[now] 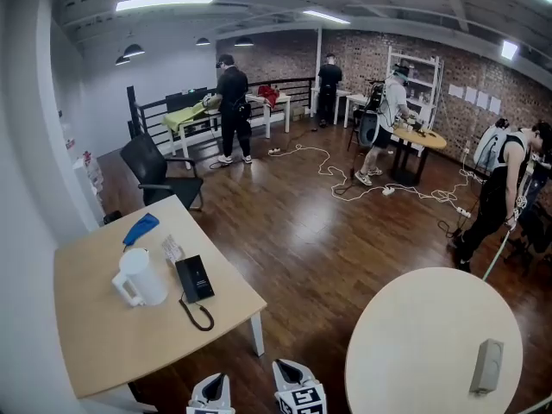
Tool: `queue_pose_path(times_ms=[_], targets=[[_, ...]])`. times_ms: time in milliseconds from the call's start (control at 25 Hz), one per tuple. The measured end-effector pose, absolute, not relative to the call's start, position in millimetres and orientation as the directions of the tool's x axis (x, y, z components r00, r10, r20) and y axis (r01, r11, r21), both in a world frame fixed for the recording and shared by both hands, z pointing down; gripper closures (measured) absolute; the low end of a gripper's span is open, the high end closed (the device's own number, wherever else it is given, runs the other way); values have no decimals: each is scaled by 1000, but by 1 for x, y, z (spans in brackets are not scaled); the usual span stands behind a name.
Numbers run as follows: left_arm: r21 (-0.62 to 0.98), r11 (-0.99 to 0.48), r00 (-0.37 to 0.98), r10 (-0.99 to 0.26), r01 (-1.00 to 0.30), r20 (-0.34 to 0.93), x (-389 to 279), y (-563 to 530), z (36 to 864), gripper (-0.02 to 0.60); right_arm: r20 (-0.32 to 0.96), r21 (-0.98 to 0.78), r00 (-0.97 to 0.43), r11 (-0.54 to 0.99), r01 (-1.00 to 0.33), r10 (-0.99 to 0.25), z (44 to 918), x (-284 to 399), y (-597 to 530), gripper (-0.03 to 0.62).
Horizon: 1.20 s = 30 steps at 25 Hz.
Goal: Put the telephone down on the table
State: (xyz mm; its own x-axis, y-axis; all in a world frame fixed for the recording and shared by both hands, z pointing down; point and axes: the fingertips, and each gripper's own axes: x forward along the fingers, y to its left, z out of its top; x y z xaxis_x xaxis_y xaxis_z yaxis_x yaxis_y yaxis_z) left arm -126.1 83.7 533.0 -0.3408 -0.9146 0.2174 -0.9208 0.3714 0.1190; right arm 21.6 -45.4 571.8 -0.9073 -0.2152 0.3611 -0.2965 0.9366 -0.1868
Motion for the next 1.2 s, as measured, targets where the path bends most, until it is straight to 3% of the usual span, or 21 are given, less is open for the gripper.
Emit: queue_pose_path(times_ms=[480,880,1200], targets=[[126,371,-337,-913,-920,229,-112,104,539,569,313,-132,-900,925,-357,-303,555,29,-38,602],[129,371,-333,-911,-920,243,-99,122,546,571,368,-110,-865,908,-405,-341,560,19,29,602],[153,361,-327,-922,-920,210,-97,122,538,571,340,-51,-862,908,-417,-377,550,18,31,603]])
